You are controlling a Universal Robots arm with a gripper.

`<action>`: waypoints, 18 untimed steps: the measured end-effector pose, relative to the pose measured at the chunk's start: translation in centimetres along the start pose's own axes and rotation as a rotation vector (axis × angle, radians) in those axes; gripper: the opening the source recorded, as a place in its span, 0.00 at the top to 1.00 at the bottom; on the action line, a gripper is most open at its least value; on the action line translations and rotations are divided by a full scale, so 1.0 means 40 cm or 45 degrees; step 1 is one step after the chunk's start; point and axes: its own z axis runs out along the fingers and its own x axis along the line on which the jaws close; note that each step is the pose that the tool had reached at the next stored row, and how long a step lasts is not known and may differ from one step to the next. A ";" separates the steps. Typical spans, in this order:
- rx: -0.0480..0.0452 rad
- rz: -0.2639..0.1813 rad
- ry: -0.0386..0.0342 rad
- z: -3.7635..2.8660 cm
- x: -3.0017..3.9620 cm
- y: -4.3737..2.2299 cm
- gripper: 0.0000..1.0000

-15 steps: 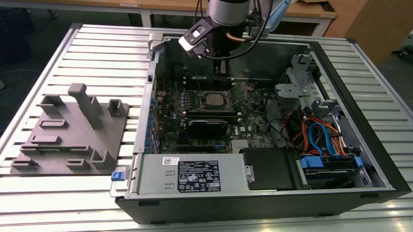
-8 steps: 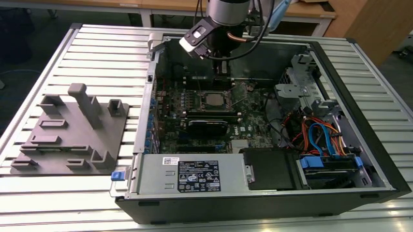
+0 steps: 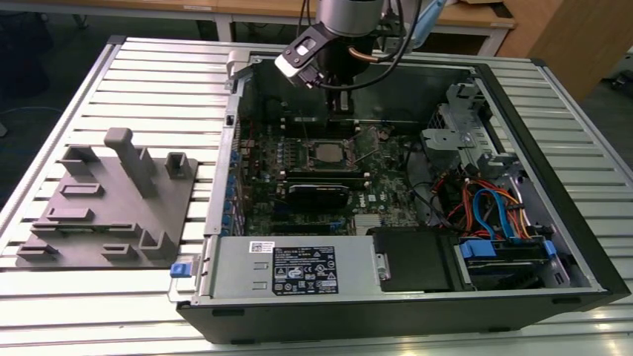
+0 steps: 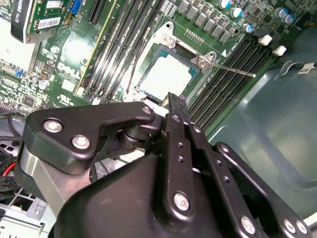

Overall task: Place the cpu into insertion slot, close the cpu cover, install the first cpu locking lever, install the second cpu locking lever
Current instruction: 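Close the cpu cover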

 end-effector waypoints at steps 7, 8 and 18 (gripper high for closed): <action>0.000 0.000 -0.0002 0.000 0.000 0.009 0.90; 0.000 0.000 -0.0002 0.000 0.000 0.009 0.90; 0.000 0.000 -0.0002 0.000 0.000 0.020 0.90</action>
